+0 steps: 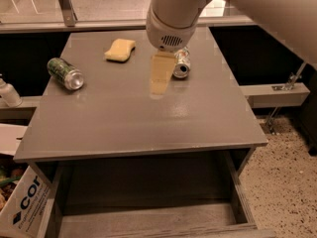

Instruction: Place green can upright

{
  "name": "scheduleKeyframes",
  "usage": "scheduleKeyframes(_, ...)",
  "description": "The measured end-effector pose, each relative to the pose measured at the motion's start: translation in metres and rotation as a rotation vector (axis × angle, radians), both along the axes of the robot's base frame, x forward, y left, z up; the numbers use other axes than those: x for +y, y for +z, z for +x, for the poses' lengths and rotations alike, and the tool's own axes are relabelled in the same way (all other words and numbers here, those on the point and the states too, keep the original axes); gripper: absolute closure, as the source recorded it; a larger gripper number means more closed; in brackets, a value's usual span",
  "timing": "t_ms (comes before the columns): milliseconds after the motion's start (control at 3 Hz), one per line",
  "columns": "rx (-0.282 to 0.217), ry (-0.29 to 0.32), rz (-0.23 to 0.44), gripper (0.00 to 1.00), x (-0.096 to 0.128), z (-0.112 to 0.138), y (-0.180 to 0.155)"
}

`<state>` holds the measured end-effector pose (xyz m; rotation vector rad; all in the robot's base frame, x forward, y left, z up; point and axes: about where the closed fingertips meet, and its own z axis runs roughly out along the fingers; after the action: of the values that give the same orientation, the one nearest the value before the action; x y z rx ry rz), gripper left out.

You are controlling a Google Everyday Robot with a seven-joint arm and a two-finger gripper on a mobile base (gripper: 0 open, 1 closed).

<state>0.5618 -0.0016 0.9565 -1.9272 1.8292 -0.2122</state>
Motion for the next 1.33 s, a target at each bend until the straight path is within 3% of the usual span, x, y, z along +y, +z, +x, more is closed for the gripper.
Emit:
scheduleKeyframes(333,-0.01,0.088,-0.02,0.0,0.031,0.019,-0.017)
scheduleKeyframes(667,-0.017,0.232,-0.051,0.0,0.069,0.03,-0.033)
scheduleKeyframes(1000,-0.017,0.232,-0.051,0.0,0.069,0.03,-0.033)
scheduleKeyframes(1333,-0.021,0.258,-0.102,0.0,0.07,0.043,-0.039)
